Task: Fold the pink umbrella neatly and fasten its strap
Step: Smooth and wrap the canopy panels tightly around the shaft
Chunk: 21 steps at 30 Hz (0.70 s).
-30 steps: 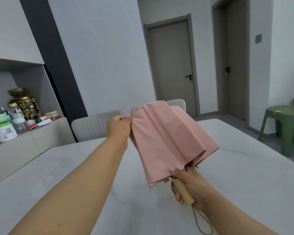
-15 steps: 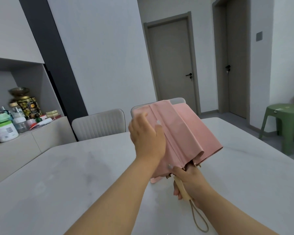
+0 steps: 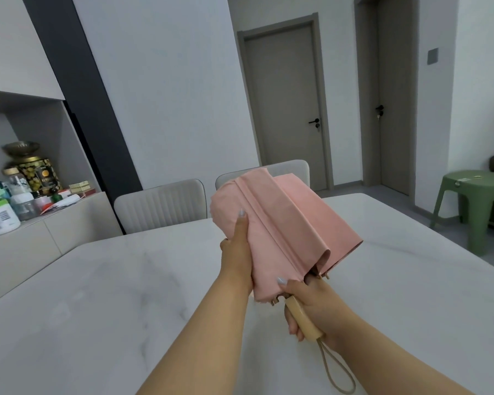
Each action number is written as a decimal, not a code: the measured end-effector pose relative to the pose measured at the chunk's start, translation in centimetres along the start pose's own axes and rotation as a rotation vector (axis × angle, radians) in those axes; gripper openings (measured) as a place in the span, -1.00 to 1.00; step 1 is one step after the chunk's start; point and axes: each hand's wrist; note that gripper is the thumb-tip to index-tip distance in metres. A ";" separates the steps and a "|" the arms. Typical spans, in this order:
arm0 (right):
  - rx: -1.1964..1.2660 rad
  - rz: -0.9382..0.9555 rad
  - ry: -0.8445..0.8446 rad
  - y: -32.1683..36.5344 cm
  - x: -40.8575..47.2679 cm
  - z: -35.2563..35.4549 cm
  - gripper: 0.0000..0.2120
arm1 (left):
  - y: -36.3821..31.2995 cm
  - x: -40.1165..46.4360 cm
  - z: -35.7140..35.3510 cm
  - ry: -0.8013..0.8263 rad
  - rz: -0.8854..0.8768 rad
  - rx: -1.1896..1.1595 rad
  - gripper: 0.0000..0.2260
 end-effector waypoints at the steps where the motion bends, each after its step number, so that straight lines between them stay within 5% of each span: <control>1: 0.010 -0.012 0.008 0.0 0.0 0.0 -0.63 | 0.0 -0.1 0.1 0.003 -0.009 -0.033 -0.19; 4: 0.014 -0.049 0.015 0.1 -0.1 -0.3 -0.63 | -0.2 -0.2 0.3 -0.019 -0.042 -0.087 -0.47; 8: 0.119 -0.059 0.026 -0.1 -0.3 -0.9 -0.66 | -0.6 -0.5 0.2 -0.008 -0.090 -0.056 -0.56; 15: 0.217 -0.024 0.140 0.4 -1.2 -0.7 -0.71 | -0.7 -1.1 -0.6 0.032 -0.095 -0.060 -0.47; 19: 0.167 0.015 0.074 0.2 -0.8 -0.4 -0.74 | -0.7 -1.0 0.2 0.074 -0.094 -0.073 -0.41; 21: 0.124 0.025 0.031 0.2 -0.6 -0.3 -0.79 | -1.4 -1.1 0.4 -0.029 -0.115 -0.011 -0.29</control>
Point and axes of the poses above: each hand's wrist, its own x-axis towards the middle knuckle, its own z-axis out of the back of the hand, y = z × x, and after that the axes turned 10 degrees about y, right-handed
